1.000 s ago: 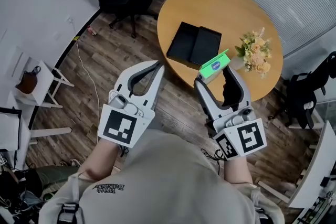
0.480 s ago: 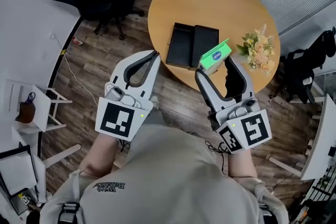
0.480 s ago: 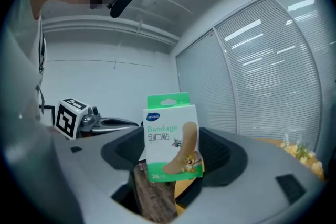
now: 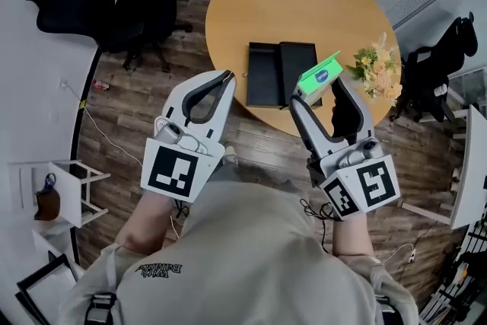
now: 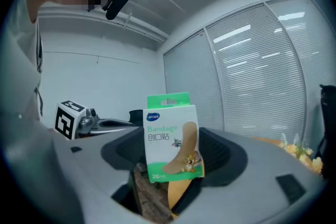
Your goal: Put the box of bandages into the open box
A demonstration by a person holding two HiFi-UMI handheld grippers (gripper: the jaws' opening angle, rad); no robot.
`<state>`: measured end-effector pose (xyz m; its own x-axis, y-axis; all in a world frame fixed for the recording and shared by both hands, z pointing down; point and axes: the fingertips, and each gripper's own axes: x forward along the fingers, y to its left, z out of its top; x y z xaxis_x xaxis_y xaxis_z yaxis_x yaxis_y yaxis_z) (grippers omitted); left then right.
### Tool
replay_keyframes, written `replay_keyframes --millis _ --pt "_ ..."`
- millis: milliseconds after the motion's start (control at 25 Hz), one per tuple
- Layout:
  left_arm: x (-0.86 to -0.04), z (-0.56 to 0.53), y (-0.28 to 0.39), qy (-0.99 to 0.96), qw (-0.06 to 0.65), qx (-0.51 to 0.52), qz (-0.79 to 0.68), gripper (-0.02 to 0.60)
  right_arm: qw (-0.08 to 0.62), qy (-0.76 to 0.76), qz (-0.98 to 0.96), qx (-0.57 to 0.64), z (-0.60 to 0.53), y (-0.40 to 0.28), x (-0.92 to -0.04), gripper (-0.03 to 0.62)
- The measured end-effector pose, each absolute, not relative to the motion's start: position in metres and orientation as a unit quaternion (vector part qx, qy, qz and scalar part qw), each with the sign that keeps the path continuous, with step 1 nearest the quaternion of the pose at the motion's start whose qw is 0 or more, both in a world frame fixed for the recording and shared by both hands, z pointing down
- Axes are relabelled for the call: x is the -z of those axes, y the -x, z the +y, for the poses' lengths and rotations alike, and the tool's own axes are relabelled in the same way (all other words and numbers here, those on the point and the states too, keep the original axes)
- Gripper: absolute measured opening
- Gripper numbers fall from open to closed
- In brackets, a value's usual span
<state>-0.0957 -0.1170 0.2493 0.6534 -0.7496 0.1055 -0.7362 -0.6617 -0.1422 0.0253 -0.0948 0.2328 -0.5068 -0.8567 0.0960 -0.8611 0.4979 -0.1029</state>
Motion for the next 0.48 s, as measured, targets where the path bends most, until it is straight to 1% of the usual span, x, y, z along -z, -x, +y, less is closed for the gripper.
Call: replay_keyframes --millis 240,480 --pt "-0.252 -0.143 0.117 0.917 0.045 0.072 0.389 0.026 0.028 -0.529 -0.846 -0.064 -0.111 -0.010 -0.236 0.318" --pt "-0.253 -0.157 0.121 0.923 0.052 0.071 0.375 0.026 0.027 -0.550 -0.833 -0.063 -0.123 -0.005 -0.232 0.318"
